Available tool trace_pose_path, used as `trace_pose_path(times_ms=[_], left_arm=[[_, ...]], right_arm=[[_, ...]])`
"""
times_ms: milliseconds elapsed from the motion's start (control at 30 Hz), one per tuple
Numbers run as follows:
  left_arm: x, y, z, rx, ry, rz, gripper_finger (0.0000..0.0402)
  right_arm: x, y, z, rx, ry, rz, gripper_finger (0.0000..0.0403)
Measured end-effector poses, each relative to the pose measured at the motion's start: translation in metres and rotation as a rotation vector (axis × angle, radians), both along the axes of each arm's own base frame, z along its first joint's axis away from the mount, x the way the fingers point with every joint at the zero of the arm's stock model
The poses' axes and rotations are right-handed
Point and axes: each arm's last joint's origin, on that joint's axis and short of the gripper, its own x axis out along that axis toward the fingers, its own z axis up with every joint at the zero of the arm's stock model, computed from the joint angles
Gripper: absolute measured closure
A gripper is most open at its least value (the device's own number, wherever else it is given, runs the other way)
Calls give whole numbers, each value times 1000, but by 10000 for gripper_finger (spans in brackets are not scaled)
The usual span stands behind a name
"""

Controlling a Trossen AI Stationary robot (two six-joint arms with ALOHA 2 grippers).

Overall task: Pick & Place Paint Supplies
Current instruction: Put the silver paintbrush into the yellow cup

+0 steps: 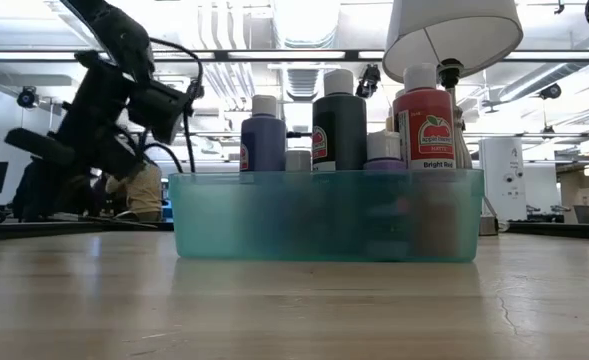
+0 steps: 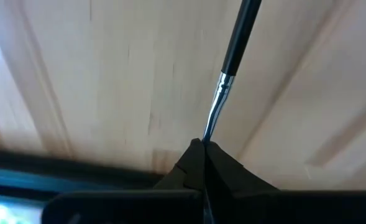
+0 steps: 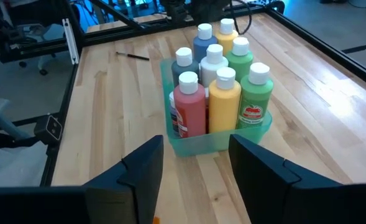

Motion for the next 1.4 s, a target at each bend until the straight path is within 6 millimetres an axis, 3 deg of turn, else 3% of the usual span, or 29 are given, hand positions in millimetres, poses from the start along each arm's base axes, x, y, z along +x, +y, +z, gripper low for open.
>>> trace_pose_path(times_ms=[233, 500, 733, 900, 1200, 1400], left_arm=[[-12, -7, 25, -30, -159, 92, 401], [-11, -16, 61, -223, -636, 212, 401], [9, -18, 95, -434, -1092, 195, 399], [28, -21, 113, -494, -1312, 161, 400], [60, -36, 128, -624, -1520, 112, 400], [86, -46, 121, -687, -1552, 142, 400]], right_arm=[[0, 0, 0, -5, 1, 3, 233], [1, 2, 2, -65, -43, 33, 213], [3, 9, 4, -176, -85, 107, 200], [9, 17, 7, -302, -88, 178, 198], [36, 32, 13, -574, -91, 234, 214], [56, 40, 19, -838, -84, 243, 227]])
